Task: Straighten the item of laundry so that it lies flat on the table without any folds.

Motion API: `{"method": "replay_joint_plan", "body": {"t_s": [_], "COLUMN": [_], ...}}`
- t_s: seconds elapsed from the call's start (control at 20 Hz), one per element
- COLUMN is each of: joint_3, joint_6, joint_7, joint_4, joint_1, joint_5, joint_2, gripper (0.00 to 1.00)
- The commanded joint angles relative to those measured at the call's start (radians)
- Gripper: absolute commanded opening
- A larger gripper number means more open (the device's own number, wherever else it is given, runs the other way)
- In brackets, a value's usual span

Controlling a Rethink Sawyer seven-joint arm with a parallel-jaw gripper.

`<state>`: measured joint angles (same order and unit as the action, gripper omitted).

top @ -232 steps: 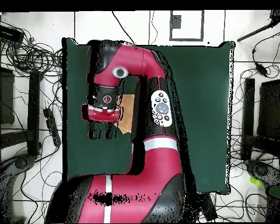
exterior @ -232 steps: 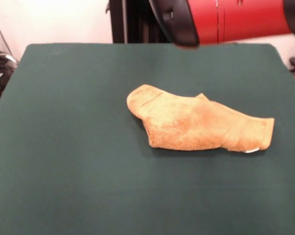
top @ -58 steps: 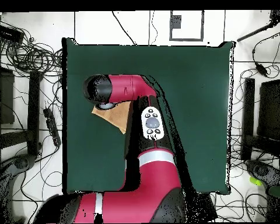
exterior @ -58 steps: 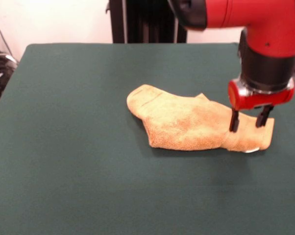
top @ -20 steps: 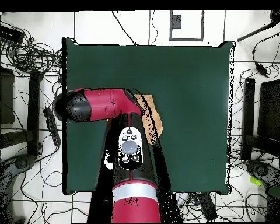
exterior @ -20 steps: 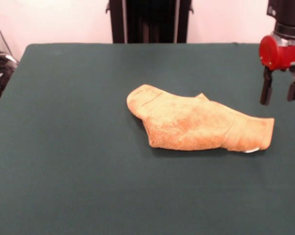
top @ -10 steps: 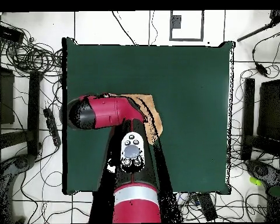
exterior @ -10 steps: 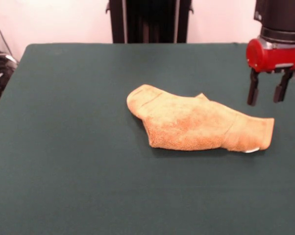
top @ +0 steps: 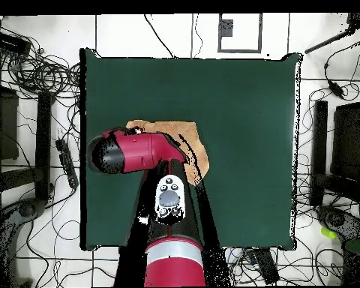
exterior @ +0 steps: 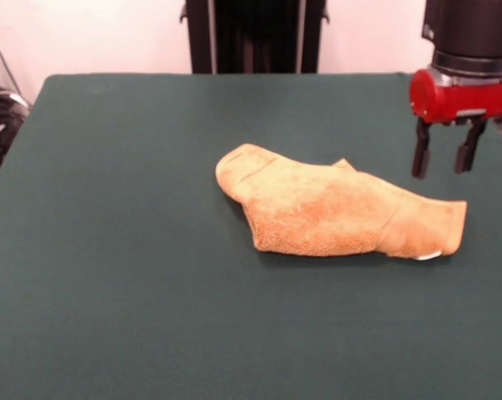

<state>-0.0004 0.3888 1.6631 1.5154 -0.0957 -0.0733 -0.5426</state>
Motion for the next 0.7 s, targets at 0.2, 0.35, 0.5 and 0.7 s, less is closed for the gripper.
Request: {"method": "replay_joint_plan", "body": {"t_s": [0.2, 0.35, 0.5, 0.7], "joint_3": [0.007, -0.011, -0.012, -0.042], "joint_6": [-0.062, -0.078, -0.105, -0.130], "joint_7": [0.259, 0.301, 0.325, 0.328], "joint_4": [0.115, 0.122, 0.121, 0.074], "joint_1": [-0.072, -0.096, -0.110, -0.143], "joint_5": [0.034, 0.059, 0.085, 0.111], "joint_2": [0.081, 0.102, 0.127, 0.172], "gripper": [1.00, 1.00, 1.00, 1.00]}}
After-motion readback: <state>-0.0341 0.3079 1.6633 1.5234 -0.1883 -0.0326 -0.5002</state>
